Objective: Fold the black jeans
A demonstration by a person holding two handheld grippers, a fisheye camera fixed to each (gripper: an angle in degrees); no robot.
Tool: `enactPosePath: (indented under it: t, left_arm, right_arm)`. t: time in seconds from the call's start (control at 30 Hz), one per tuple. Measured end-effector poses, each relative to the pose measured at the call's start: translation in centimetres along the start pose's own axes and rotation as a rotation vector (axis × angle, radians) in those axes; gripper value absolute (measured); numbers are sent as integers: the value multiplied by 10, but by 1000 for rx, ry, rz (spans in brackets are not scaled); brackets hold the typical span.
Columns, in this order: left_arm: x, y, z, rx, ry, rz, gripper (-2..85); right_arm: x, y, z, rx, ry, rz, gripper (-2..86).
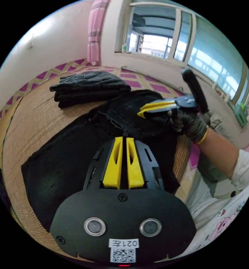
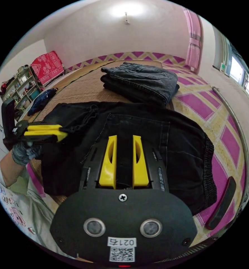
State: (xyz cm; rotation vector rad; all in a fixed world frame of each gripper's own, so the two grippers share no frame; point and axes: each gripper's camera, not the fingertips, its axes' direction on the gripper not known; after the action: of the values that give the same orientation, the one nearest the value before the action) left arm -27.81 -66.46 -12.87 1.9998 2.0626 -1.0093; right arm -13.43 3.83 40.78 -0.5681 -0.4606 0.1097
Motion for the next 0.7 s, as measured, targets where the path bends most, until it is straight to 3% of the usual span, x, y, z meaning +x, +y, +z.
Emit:
enactPosePath:
  t: [0.1,0.23,0.43,0.5,0.63,0.7]
  left_arm:
    - [-37,10,-67,135,-14,-101,-8]
    - [-107,60,-201,295,-196,-218,-9]
    - [-213,175,-333,302,-533,-530,-9]
    - [-244,210,-343,262,-604,-642,-9]
    - [-306,265,-303,140,-439,-840,-8]
    - [-312,269,-301,162,-413,-876,-7]
  right_arm:
    - [-7,2,0,-12,-3,5,87]
    - [-19,7,-1,-23,6,5,86]
    - [-32,14,-1,-42,16,10,86]
    - [-36,16,-1,-50,18,11,86]
    - [-44,22,0,-67,26,4,85]
    - [-47,25,-1,-69,25,2,85]
